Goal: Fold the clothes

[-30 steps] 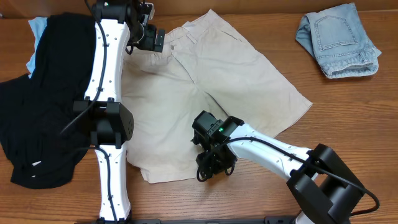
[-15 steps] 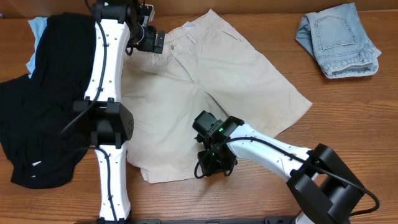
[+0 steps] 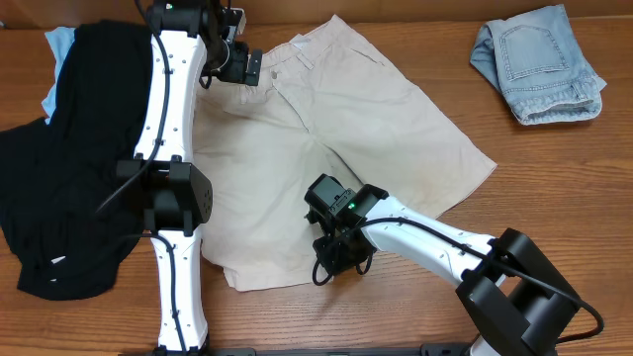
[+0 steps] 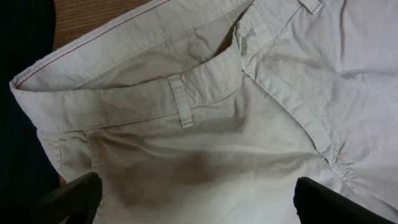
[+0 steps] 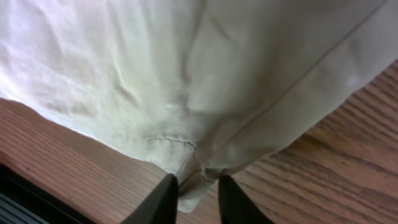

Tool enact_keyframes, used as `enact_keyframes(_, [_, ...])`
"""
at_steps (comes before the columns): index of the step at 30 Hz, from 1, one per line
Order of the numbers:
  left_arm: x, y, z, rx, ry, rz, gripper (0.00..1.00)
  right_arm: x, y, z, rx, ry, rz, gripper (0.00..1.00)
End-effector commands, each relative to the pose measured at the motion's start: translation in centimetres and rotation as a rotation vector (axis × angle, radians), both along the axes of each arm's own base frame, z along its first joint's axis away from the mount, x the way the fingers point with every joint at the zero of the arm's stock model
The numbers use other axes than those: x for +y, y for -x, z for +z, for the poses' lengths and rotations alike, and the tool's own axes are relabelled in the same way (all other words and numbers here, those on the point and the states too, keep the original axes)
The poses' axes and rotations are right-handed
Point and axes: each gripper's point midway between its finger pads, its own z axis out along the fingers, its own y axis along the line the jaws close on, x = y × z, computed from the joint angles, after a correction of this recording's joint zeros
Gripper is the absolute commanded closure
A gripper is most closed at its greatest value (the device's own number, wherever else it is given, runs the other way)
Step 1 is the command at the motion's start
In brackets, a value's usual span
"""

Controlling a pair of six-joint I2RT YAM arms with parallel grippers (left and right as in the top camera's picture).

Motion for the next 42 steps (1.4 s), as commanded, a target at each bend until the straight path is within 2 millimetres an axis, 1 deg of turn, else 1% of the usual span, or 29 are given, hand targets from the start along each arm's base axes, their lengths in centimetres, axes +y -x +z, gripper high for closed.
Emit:
enact_keyframes(1, [-0.4,0.1,2.6,-0.053,0.006,-0.005,0.00,-0.4,0.3,-0.2,0.001,0.010,0.006,0.66])
enact_keyframes(4, [-0.4,0.0,2.6,-0.054,0.006,-0.005,0.00,-0.7,0.6,-0.5,0.012,0.019,0.004,0.62])
enact_keyframes(11, [-0.4,0.0,2.6,-0.054,0.006,-0.005,0.00,-0.2,0.6,-0.4,0.013,-0.011,0.009,0.62])
enact_keyframes(13, [-0.4,0.0,2.6,-0.054,0.006,-0.005,0.00,-0.2,0.5,-0.5,0.009,-0.007,0.013,0.66])
enact_keyframes(14, [-0.4,0.0,2.6,-0.054,0.006,-0.005,0.00,-0.3,0.5,-0.5,0.006,-0.004,0.015,0.70])
enact_keyframes(19, [-0.4,0.1,2.6,-0.053,0.006,-0.005,0.00,-0.5,0.5,-0.6,0.006,0.009,0.003,0.94])
enact_keyframes(20, [-0.4,0.1,2.6,-0.053,0.006,-0.005,0.00,-0.6,0.5,-0.6,0.009,0.012,-0.006,0.96])
enact_keyframes(22, [-0.3,0.0,2.6,-0.055,0.000,-0.013,0.00,-1.2,0.4,-0.5,0.037,0.034,-0.072,0.96])
enact_keyframes(25, [-0.3,0.0,2.6,-0.058,-0.006,-0.025,0.00,-3.5,-0.9,0.5,0.077,0.071,-0.215,0.96])
enact_keyframes(28, [-0.3,0.0,2.6,-0.058,-0.006,-0.025,0.00,-6.0,-2.8,1.7,0.083,0.070,-0.333,0.96])
enact_keyframes(30, [-0.3,0.0,2.6,-0.058,-0.006,-0.026,0.00,-8.4,-4.3,2.4,0.076,0.079,-0.427,0.96])
enact_keyframes(31, [-0.3,0.0,2.6,-0.058,-0.006,-0.026,0.00,-10.1,-5.0,2.6,0.078,0.091,-0.484,0.96])
enact_keyframes(34, [-0.3,0.0,2.6,-0.057,-0.006,-0.026,0.00,-14.7,-6.3,2.7,0.096,0.130,-0.609,0.96])
enact_keyframes(37, [-0.3,0.0,2.6,-0.057,-0.006,-0.027,0.00,-19.3,-7.7,2.6,0.095,0.134,-0.729,0.96])
enact_keyframes(42, [-0.3,0.3,2.5,-0.045,-0.008,-0.029,0.00,-26.8,-9.7,2.5,0.058,0.113,-0.984,0.96])
